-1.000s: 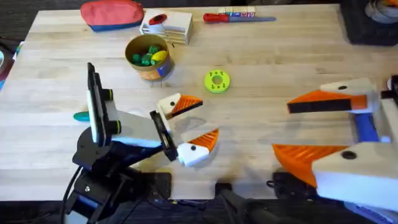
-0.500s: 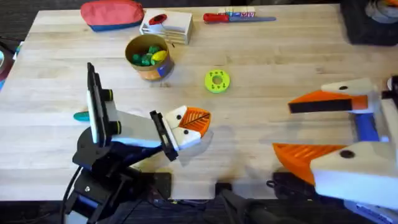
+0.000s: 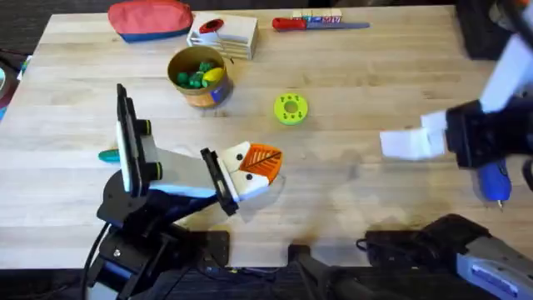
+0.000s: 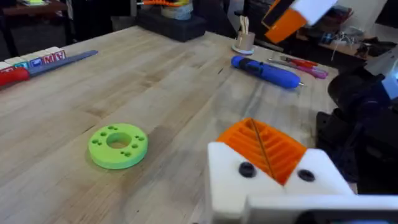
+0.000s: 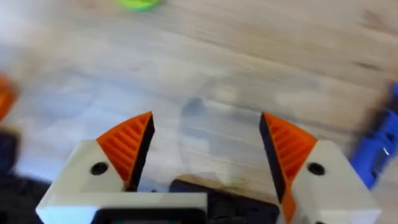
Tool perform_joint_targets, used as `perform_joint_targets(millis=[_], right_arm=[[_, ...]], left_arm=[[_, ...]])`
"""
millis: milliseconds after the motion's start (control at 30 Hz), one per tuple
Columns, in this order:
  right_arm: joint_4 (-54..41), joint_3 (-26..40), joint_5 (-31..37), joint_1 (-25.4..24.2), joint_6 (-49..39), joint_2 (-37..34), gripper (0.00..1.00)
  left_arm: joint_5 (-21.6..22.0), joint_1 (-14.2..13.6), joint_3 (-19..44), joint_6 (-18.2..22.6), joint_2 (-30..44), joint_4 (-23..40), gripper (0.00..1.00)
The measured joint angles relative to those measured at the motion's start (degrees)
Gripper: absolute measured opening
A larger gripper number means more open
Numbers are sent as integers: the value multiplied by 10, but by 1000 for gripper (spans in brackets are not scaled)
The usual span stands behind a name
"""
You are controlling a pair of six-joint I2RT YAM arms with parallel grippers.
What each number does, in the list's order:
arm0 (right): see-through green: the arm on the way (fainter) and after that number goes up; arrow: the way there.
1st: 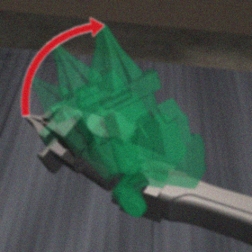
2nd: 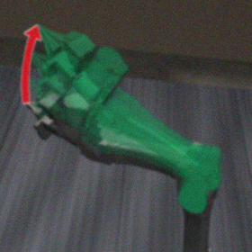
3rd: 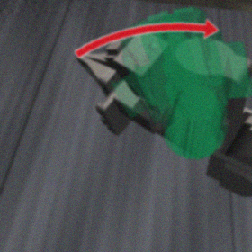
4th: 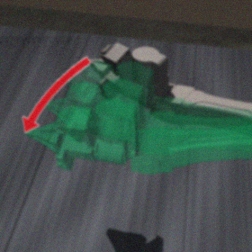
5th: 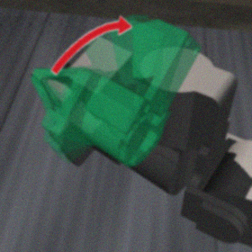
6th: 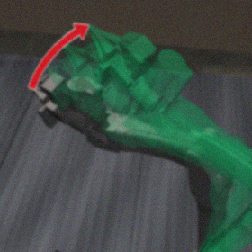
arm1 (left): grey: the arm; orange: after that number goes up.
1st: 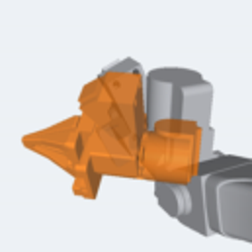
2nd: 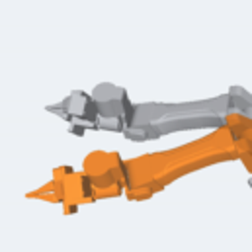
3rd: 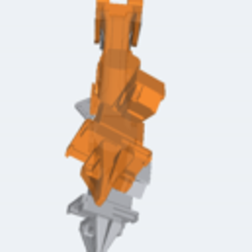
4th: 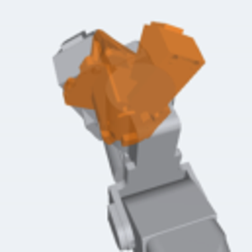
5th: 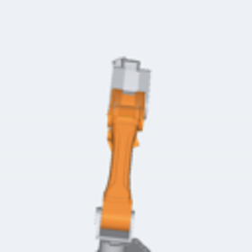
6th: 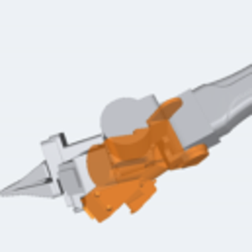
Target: Pick up the gripper from the table and insert it into the empty holder that is missing its gripper. Then pick up a screw, insert it into the mounting hole, and use the screwdriver to tighten it. Finally, clean up the table by picking up the vegetable and placing it into the bucket.
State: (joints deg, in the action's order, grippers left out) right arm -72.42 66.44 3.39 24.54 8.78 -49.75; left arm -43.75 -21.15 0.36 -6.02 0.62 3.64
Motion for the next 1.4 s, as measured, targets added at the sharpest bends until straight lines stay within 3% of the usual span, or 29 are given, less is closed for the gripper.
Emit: perform_joint_targets(millis=[300,467,733,967,1233,1400], right_arm=[[107,-6,55,-294,-31,-184,992],[150,-6,65,-406,-61,-280,992],[216,-6,69,-510,-187,-361,992],[210,-6,64,-578,-291,-399,992],[206,-6,-15,-676,-362,-400,992],[218,-6,-49,-705,-380,-418,991]], left_arm=[[0,0,0,0,0,0,14],[0,0,0,0,0,0,14],[0,0,0,0,0,0,14],[0,0,0,0,0,0,14],[0,0,0,0,0,0,14],[0,0,0,0,0,0,14]])
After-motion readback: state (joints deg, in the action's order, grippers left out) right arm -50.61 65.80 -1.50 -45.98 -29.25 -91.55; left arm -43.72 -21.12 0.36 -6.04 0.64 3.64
